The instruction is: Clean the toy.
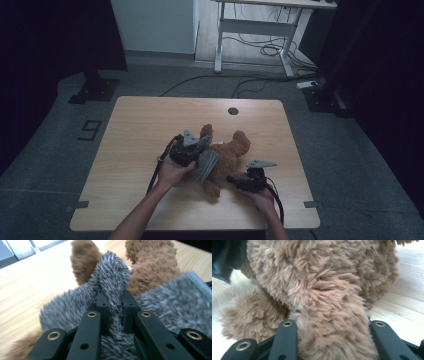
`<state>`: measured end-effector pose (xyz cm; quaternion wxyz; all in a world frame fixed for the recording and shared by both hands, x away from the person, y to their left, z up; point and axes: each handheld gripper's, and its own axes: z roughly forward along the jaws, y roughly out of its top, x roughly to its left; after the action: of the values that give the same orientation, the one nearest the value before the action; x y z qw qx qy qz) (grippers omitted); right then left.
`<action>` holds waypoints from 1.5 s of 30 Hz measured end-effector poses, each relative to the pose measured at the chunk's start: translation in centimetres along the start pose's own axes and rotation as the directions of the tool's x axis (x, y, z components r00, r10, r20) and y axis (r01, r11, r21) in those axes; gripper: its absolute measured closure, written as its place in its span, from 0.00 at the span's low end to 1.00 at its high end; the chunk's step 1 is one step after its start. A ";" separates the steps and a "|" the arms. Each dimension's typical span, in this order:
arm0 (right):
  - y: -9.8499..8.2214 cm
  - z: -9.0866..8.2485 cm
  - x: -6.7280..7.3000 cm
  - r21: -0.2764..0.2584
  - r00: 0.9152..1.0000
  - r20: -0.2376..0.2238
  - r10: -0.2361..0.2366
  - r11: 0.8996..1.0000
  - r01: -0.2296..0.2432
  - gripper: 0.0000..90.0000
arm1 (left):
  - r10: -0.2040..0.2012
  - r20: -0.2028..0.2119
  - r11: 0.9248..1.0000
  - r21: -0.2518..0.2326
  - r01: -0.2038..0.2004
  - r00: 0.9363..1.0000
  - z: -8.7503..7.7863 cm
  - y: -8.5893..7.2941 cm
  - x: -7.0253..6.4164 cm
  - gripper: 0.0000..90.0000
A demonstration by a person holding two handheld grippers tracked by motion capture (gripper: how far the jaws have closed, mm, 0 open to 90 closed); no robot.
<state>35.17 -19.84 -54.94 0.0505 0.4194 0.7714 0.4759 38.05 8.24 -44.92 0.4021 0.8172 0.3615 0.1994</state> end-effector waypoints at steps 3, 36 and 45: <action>-0.1 0.0 0.0 0.001 1.000 0.002 0.003 1.000 -0.003 0.66 | -0.022 -0.035 0.999 -0.028 0.021 0.999 -1.3 -0.4 1.2 0.88; -0.2 0.0 -0.5 -0.009 0.999 -0.010 0.051 0.999 -0.051 0.67 | -0.152 -0.043 0.984 -0.095 0.148 0.987 -4.2 -2.0 5.1 0.88; -0.2 0.0 -0.3 -0.003 0.999 -0.005 0.044 0.999 -0.044 0.67 | -0.001 0.072 0.995 -0.103 0.008 0.997 -0.5 4.1 -2.0 0.88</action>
<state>35.26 -20.10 -55.24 0.0386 0.4351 0.7614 0.4791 38.13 5.30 -41.43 0.4570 0.8011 0.3379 0.1875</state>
